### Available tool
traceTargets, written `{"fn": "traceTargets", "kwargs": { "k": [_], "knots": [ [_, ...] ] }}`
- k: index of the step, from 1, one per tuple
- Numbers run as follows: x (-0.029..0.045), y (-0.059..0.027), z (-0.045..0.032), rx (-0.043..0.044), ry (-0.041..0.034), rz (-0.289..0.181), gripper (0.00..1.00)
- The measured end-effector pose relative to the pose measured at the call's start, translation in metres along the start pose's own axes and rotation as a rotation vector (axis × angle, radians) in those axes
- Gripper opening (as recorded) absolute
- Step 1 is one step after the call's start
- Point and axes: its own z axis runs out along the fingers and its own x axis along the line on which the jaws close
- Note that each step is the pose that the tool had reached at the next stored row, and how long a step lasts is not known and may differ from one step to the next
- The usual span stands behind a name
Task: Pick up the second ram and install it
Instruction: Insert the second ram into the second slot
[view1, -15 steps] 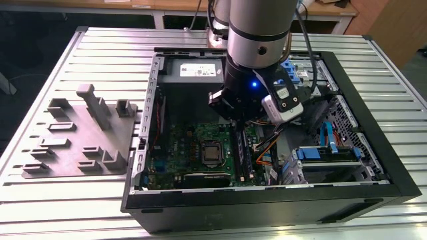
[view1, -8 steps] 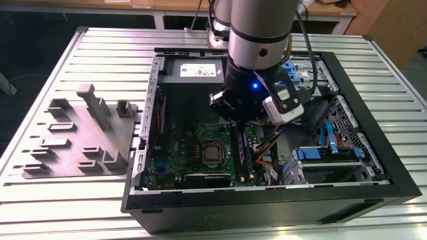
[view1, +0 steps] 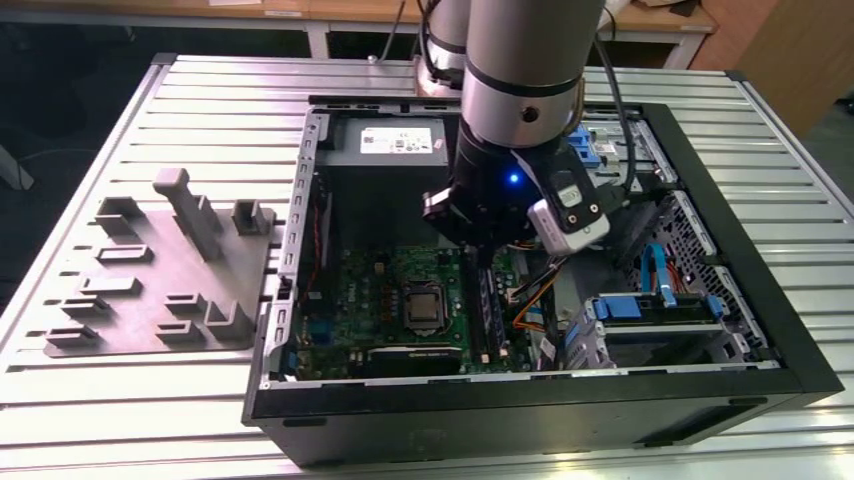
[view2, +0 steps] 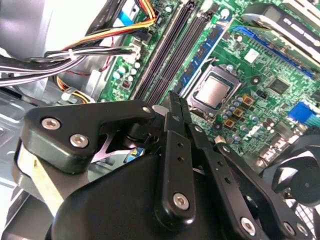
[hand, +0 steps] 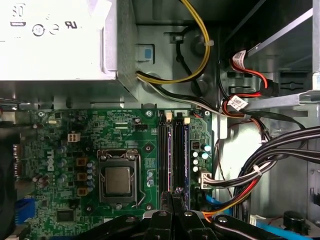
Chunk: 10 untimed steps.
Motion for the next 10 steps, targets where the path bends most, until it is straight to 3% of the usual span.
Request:
{"fn": "traceTargets", "kwargs": {
  "k": [10],
  "knots": [
    [-0.0031, 0.0002, 0.0111, -0.0003, -0.0001, -0.008, 0.11]
  ]
}}
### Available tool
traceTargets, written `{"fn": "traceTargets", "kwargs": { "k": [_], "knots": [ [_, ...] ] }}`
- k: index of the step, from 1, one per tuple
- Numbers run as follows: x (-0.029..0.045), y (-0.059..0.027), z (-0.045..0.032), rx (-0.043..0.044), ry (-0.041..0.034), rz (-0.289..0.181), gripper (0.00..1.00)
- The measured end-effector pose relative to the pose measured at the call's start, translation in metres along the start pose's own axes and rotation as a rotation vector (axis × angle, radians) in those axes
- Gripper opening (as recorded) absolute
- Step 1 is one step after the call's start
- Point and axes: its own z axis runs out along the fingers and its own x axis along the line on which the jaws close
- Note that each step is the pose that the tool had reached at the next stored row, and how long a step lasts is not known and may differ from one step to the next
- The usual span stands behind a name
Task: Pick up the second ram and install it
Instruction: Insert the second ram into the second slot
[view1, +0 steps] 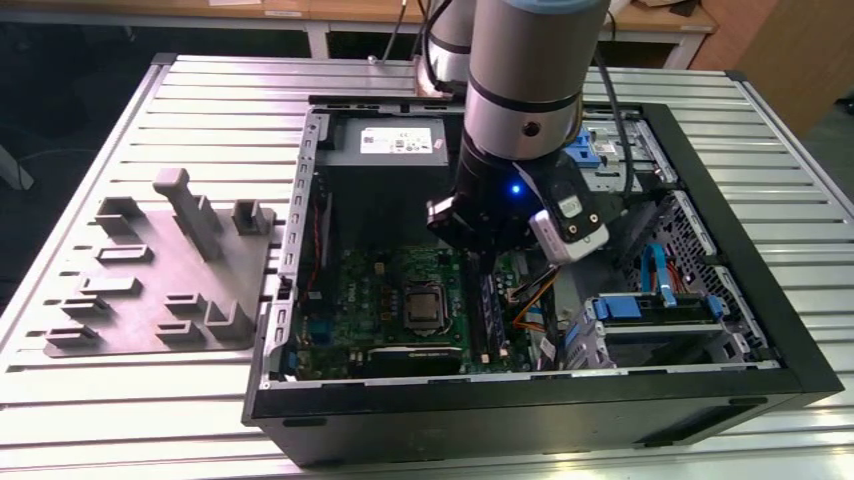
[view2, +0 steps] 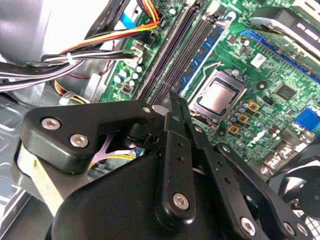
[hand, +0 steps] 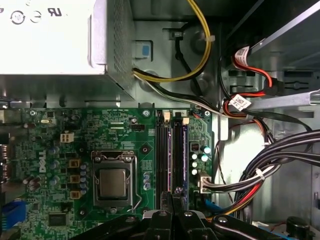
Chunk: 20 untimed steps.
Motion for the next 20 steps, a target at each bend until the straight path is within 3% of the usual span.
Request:
{"fn": "traceTargets", "kwargs": {
  "k": [10, 20],
  "knots": [
    [0.0003, 0.0001, 0.0135, -0.0001, 0.0000, -0.003, 0.11],
    [0.0006, 0.0002, 0.0205, -0.0003, -0.0001, -0.008, 0.11]
  ]
}}
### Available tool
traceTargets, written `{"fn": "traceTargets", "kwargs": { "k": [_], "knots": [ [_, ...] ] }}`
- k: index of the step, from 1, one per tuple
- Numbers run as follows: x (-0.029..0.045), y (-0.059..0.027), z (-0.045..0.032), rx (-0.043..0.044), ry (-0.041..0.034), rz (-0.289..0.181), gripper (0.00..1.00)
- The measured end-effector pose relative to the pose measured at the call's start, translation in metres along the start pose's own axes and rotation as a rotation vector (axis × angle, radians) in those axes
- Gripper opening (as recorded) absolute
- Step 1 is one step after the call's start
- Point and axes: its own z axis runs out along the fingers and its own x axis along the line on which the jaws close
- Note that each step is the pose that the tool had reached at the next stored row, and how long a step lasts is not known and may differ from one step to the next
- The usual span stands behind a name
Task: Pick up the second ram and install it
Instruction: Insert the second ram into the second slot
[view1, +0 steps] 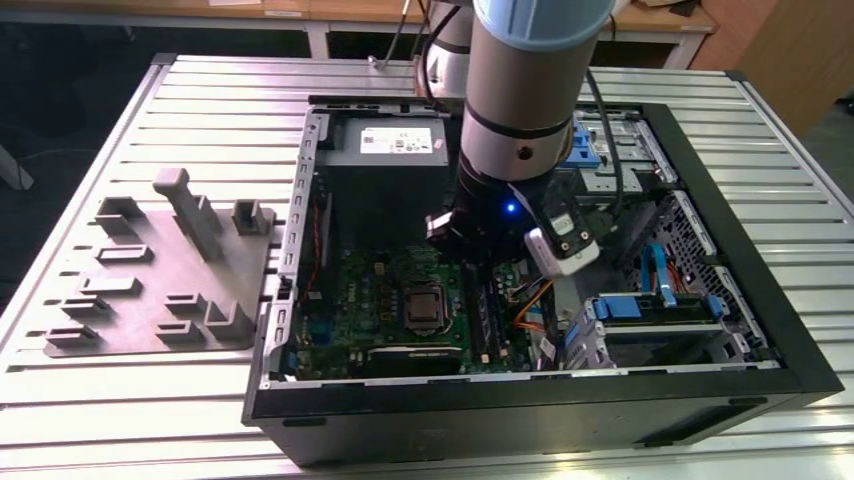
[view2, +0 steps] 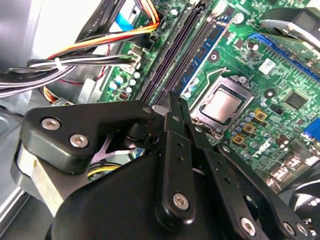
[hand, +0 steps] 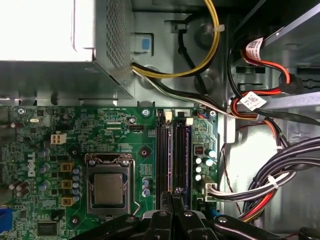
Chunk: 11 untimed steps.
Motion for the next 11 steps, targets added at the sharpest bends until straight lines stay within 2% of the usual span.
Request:
{"fn": "traceTargets", "kwargs": {
  "k": [6, 11],
  "knots": [
    [0.0000, 0.0000, 0.0004, -0.0001, 0.0000, 0.000, 0.11],
    [0.0002, 0.0001, 0.0055, -0.0001, 0.0003, 0.000, 0.11]
  ]
}}
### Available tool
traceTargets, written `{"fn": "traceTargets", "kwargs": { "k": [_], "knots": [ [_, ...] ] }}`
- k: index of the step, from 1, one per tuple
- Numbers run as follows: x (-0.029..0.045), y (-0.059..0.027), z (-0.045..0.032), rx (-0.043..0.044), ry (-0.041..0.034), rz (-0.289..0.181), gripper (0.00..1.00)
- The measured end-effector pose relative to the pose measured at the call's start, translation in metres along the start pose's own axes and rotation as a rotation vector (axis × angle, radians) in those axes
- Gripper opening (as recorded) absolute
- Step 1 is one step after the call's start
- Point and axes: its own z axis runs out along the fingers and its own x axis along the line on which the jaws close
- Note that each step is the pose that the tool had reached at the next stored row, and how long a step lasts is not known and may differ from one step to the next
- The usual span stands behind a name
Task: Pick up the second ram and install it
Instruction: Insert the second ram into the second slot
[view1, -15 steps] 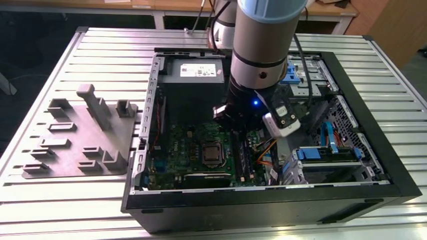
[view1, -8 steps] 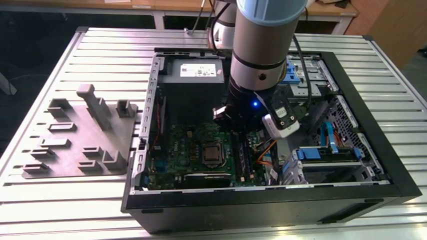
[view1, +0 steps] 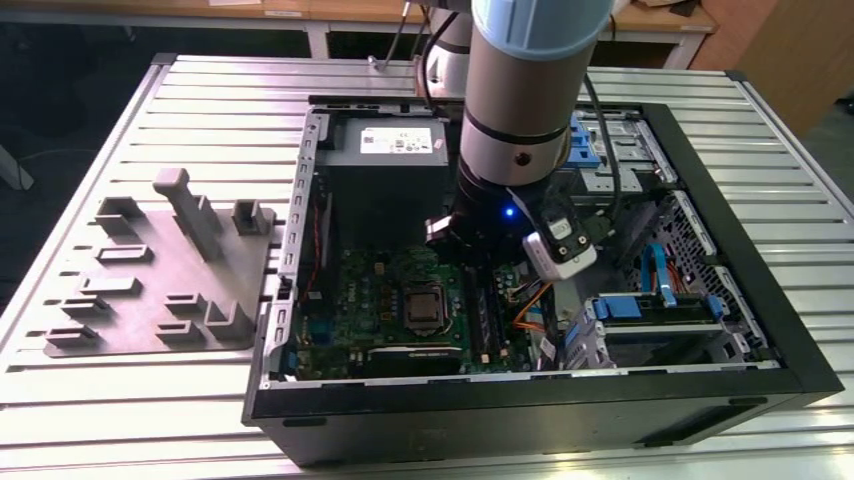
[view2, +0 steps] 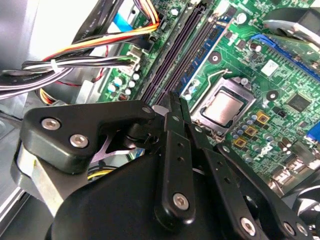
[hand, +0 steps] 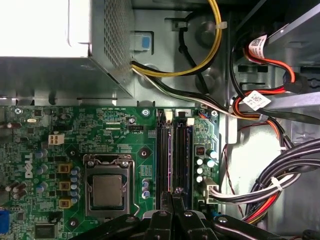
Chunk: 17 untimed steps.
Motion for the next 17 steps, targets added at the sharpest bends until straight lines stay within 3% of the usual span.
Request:
{"fn": "traceTargets", "kwargs": {
  "k": [17],
  "knots": [
    [-0.0008, -0.0001, 0.0064, -0.0020, 0.0029, -0.002, 0.11]
  ]
}}
